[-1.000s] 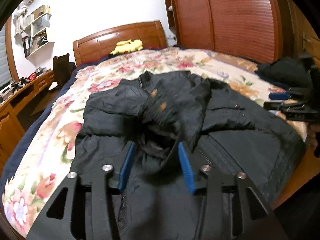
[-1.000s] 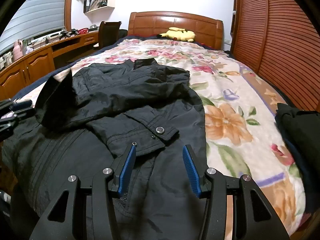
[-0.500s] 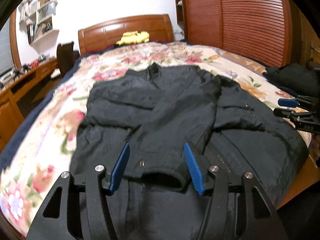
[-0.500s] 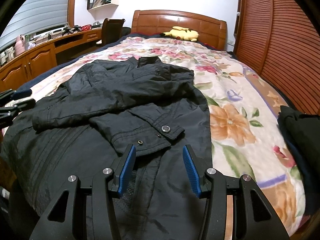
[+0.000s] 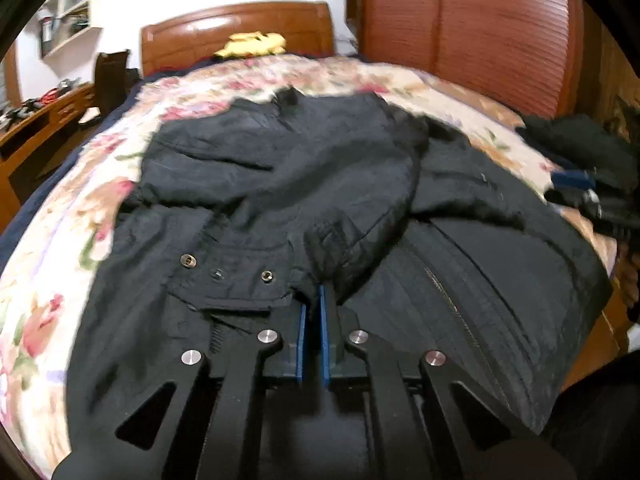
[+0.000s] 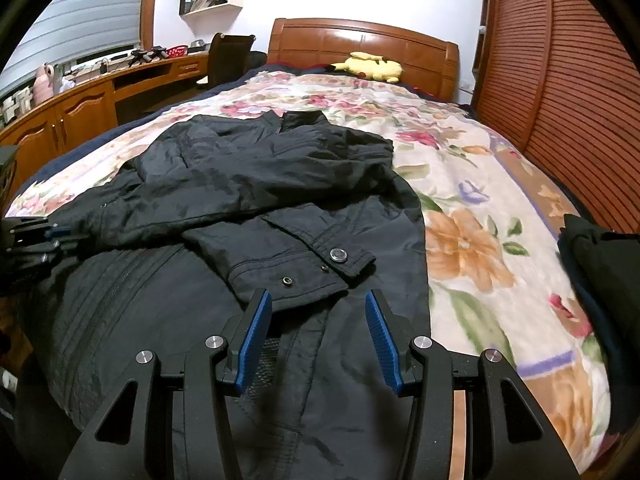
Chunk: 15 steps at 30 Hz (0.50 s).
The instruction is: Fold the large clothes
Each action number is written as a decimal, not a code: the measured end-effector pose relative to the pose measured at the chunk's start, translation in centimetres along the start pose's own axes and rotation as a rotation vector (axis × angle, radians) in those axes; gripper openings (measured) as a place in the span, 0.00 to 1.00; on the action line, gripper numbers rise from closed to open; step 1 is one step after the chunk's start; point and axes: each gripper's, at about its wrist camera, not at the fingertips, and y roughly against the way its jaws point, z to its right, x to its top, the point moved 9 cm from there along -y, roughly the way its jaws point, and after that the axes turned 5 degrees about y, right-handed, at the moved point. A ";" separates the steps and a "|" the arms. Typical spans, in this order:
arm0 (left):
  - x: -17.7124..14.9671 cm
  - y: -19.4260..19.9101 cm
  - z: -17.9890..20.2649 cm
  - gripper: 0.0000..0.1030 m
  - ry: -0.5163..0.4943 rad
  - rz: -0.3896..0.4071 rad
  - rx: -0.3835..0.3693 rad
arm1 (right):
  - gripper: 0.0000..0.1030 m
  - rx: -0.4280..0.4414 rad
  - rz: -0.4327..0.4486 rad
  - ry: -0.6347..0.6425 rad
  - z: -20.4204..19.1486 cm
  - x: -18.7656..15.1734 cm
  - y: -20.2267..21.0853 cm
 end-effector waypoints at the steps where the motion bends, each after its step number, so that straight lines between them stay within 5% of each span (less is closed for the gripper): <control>1: 0.4 0.9 -0.3 0.05 0.015 0.022 -0.006 | 0.49 0.001 0.000 0.000 0.0 0.0 0.0; 12: 1.4 5.7 -0.6 0.05 -0.039 0.113 0.034 | 0.49 0.015 0.000 -0.009 -0.1 0.1 -0.1; 14: 1.4 6.2 -1.0 0.14 -0.043 0.122 0.033 | 0.49 0.016 -0.002 -0.003 -0.3 0.1 -0.2; 15: 1.3 6.5 -1.2 0.28 -0.044 0.130 0.038 | 0.49 0.018 -0.004 -0.001 -0.3 0.1 -0.2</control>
